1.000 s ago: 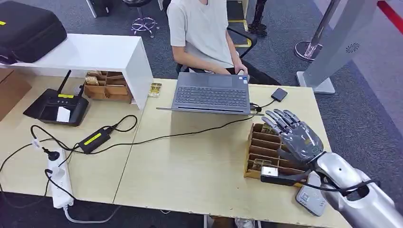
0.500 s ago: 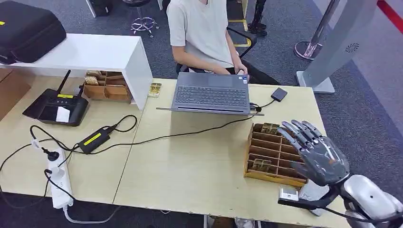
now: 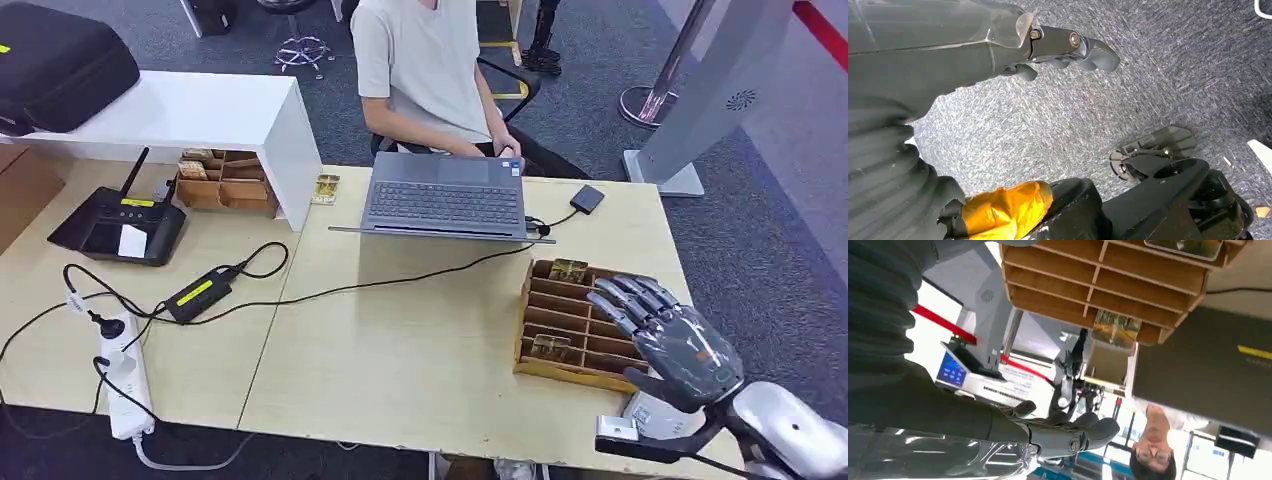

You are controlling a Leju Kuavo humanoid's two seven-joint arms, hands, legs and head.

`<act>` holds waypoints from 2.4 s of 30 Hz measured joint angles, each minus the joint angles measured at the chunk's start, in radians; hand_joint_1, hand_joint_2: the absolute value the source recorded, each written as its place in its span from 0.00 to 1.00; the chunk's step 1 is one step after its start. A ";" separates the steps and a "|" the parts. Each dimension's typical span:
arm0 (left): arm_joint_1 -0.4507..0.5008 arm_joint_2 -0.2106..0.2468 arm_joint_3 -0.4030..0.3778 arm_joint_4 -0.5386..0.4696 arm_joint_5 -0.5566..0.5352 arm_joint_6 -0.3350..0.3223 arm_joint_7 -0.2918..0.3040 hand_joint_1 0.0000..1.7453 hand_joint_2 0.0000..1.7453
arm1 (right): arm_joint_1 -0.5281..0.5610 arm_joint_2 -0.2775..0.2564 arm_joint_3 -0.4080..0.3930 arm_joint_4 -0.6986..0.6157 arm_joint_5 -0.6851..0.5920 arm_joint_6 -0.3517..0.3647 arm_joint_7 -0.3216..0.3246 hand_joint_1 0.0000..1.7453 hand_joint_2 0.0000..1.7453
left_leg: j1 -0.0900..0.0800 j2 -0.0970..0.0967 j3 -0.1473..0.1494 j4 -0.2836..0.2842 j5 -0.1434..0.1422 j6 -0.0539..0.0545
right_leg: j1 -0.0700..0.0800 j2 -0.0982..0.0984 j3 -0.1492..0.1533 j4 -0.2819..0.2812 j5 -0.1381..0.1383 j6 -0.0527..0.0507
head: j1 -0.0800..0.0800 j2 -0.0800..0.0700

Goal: Pass the card to the sensor for recognition and then transmit it.

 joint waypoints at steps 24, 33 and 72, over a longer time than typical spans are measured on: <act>-0.003 -0.002 0.003 0.000 -0.021 0.000 0.000 0.00 1.00 | -0.083 0.039 0.127 0.146 -0.021 0.087 0.019 0.00 1.00 | 0.000 0.000 0.000 0.000 0.000 0.000 | 0.000 0.000 0.000 0.000 0.000 0.000 | 0.000 0.000; -0.003 -0.003 0.005 0.000 -0.021 0.002 0.000 0.00 1.00 | -0.088 0.040 0.131 0.151 -0.021 0.087 0.026 0.00 1.00 | 0.000 0.000 0.000 0.000 0.000 0.000 | 0.000 0.000 0.000 0.000 0.000 0.000 | 0.000 0.000; -0.006 -0.005 0.005 0.000 -0.042 0.002 0.003 0.00 1.00 | -0.079 0.076 0.085 0.262 -0.034 0.056 0.039 1.00 1.00 | 0.000 0.000 0.000 0.000 0.000 0.000 | 0.000 0.000 0.000 0.000 0.000 0.000 | 0.000 0.000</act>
